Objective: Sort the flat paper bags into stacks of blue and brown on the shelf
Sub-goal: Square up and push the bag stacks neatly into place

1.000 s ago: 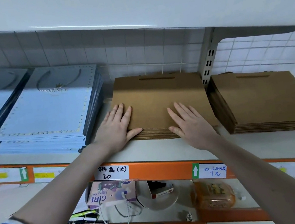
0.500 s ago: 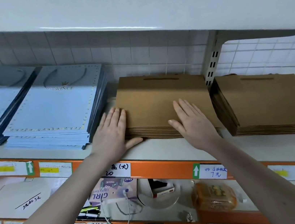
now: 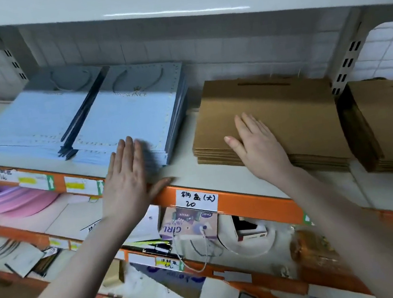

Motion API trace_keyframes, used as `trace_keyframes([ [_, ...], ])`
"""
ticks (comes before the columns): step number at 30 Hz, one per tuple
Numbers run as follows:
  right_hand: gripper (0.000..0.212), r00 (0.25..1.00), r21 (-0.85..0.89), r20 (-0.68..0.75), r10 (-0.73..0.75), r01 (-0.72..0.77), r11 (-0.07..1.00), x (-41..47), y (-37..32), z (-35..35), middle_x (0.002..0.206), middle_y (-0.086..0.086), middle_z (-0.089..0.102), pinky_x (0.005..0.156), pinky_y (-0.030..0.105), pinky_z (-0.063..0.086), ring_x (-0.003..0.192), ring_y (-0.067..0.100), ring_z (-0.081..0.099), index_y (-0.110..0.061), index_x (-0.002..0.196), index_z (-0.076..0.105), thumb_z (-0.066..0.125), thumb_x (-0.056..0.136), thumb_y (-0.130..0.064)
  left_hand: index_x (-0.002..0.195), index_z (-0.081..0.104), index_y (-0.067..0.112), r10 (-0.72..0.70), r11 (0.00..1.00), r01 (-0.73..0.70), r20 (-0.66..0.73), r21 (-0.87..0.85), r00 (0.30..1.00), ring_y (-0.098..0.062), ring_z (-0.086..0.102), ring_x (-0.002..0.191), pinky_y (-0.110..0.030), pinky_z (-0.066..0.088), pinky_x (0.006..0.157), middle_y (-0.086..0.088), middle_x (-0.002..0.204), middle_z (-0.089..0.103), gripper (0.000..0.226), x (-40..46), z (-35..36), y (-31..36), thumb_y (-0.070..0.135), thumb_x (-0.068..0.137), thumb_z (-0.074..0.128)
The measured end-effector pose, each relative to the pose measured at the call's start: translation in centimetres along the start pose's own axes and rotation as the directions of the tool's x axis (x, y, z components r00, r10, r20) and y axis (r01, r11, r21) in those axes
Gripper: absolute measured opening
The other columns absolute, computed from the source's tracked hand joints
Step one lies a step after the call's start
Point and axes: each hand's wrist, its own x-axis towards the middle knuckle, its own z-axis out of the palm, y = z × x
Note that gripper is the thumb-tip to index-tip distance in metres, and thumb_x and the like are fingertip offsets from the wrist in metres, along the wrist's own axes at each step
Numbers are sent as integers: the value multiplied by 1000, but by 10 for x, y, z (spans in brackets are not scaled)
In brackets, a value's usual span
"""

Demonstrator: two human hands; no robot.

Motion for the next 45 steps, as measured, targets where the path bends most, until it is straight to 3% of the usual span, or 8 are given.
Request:
trace_keyframes([
  [15, 67, 964, 310, -148, 223, -169, 936, 56, -169, 48, 159, 8, 9, 117, 28, 6, 146, 18, 5, -6, 150, 10, 27, 99, -46, 136, 36, -13, 197, 948, -214, -92, -235, 976, -45, 37, 131, -48, 27, 109, -33, 139, 39, 104, 56, 31, -139, 72, 76, 36],
  [19, 69, 918, 405, -155, 364, -277, 871, 60, -177, 65, 159, 8, 8, 114, 25, 7, 146, 18, 7, -6, 151, 7, 32, 99, -43, 147, 17, -3, 140, 917, -152, -59, -368, 988, -39, 17, 142, -42, 14, 116, -29, 151, 18, 108, 64, 36, -151, 71, 73, 43],
  [22, 69, 891, 489, -129, 434, -324, 810, 61, -180, 72, 158, 7, 13, 110, 22, 14, 144, 19, 15, -7, 151, 5, 35, 99, -41, 150, 6, 5, 93, 858, -92, -22, -506, 995, -32, 16, 143, -38, 20, 114, -21, 155, 12, 110, 64, 40, -155, 59, 74, 63],
  [28, 61, 814, 768, -63, 578, -331, 549, 64, -183, 76, 153, 1, 27, 98, 11, 15, 140, 13, 23, -10, 151, 15, 36, 101, -37, 151, -5, 13, 4, 721, 52, 80, -691, 997, -30, 43, 129, -37, 41, 96, -11, 149, 36, 121, 66, 41, -161, 48, 69, 77],
  [30, 57, 786, 848, 11, 618, -336, 411, 66, -180, 76, 147, -4, 37, 95, 9, 21, 135, 12, 33, -17, 150, 25, 34, 100, -43, 151, -1, 12, -1, 670, 107, 143, -735, 990, -28, 45, 128, -35, 41, 97, -9, 146, 40, 122, 71, 41, -163, 45, 67, 80],
  [33, 58, 770, 866, 59, 635, -356, 351, 67, -179, 74, 127, -11, 49, 90, 14, 43, 119, 11, 50, -22, 146, 35, 30, 97, -54, 147, 18, 10, 10, 625, 140, 188, -768, 982, -24, 49, 123, -32, 41, 95, -5, 139, 49, 112, 78, 43, -166, 43, 62, 83],
  [37, 85, 777, 853, 76, 624, -375, 363, 67, -176, 75, 144, -7, 44, 114, 41, 26, 133, 16, 39, -27, 142, 41, 29, 76, -80, 134, 39, 15, 29, 563, 146, 196, -813, 980, -17, 55, 111, -25, 41, 87, 2, 125, 58, 88, 80, 41, -166, 32, 61, 86],
  [45, 63, 778, 877, 43, 627, -329, 349, 68, -166, 71, 155, -3, 26, 117, 34, 16, 142, 14, 23, -18, 150, 26, 25, 98, -54, 125, 46, 11, 53, 530, 125, 180, -839, 982, -18, 55, 103, -21, 39, 78, 6, 106, 57, 71, 81, 38, -154, 23, 66, 84],
])
